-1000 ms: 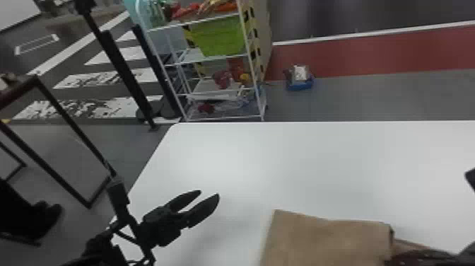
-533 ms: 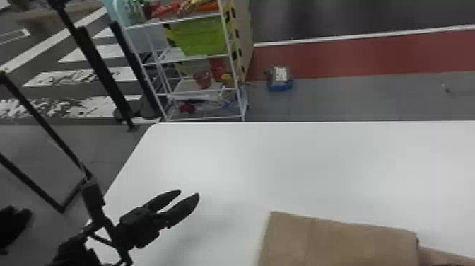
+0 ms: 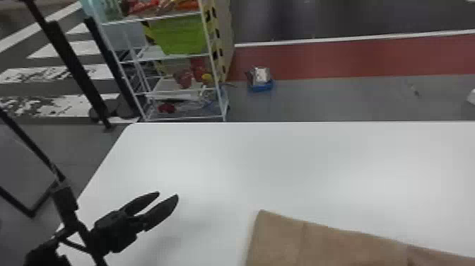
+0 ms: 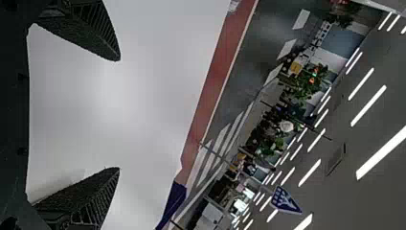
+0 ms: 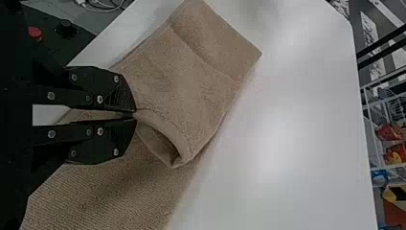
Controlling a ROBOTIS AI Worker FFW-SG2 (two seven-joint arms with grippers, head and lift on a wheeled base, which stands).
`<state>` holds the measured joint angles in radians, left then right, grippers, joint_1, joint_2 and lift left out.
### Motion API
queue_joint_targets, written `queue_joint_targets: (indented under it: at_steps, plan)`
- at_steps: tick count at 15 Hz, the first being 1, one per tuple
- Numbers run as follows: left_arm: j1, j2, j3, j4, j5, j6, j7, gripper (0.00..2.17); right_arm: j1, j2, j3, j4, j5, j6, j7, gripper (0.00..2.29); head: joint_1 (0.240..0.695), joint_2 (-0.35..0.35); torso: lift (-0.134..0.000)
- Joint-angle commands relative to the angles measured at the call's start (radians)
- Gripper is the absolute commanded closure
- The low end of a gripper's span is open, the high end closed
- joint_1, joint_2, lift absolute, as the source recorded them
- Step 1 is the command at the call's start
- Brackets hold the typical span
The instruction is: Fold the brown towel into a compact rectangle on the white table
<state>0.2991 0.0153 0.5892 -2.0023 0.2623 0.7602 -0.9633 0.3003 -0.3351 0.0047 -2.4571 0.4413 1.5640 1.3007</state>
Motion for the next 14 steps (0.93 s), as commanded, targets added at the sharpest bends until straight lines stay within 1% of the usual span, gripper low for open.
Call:
queue_joint_targets:
  at_steps: [1, 2, 3, 5, 8, 11, 12, 14]
  plan:
    - [0.0, 0.0, 0.001, 0.002, 0.0, 0.0, -0.002, 0.06, -0.006, 0.001, 0.024, 0.023, 0.014, 0.008, 0.002, 1.03, 0.695, 0.195, -0.124]
    - [0.0, 0.0, 0.001, 0.002, 0.0, 0.0, -0.002, 0.06, -0.006, -0.001, 0.017, 0.014, 0.011, 0.008, 0.011, 1.03, 0.695, 0.2, -0.124]
    - [0.0, 0.0, 0.003, 0.0, 0.0, 0.0, -0.002, 0.06, -0.006, -0.002, -0.009, -0.013, -0.001, 0.008, 0.017, 1.03, 0.695, 0.203, -0.124]
    - [-0.001, 0.002, 0.003, 0.002, 0.0, 0.0, 0.0, 0.06, 0.014, -0.005, -0.068, -0.086, -0.021, 0.008, 0.051, 1.03, 0.695, 0.205, -0.124]
    - [-0.009, 0.002, 0.003, 0.007, 0.0, 0.0, -0.002, 0.06, 0.083, -0.013, -0.186, -0.183, -0.041, 0.008, 0.066, 1.03, 0.695, 0.196, -0.124]
    - [-0.015, 0.002, 0.0, 0.013, 0.0, 0.0, -0.005, 0.06, 0.134, -0.016, -0.272, -0.186, -0.047, 0.008, 0.066, 1.03, 0.695, 0.149, -0.124]
    - [-0.017, 0.002, 0.0, 0.016, 0.0, 0.0, -0.006, 0.06, 0.145, -0.015, -0.275, -0.175, -0.046, 0.008, 0.066, 1.03, 0.695, 0.135, -0.124]
    - [-0.017, 0.0, -0.005, 0.019, -0.003, 0.0, -0.006, 0.06, 0.154, -0.007, -0.235, -0.138, -0.027, 0.008, 0.066, 1.03, 0.695, 0.108, -0.124]
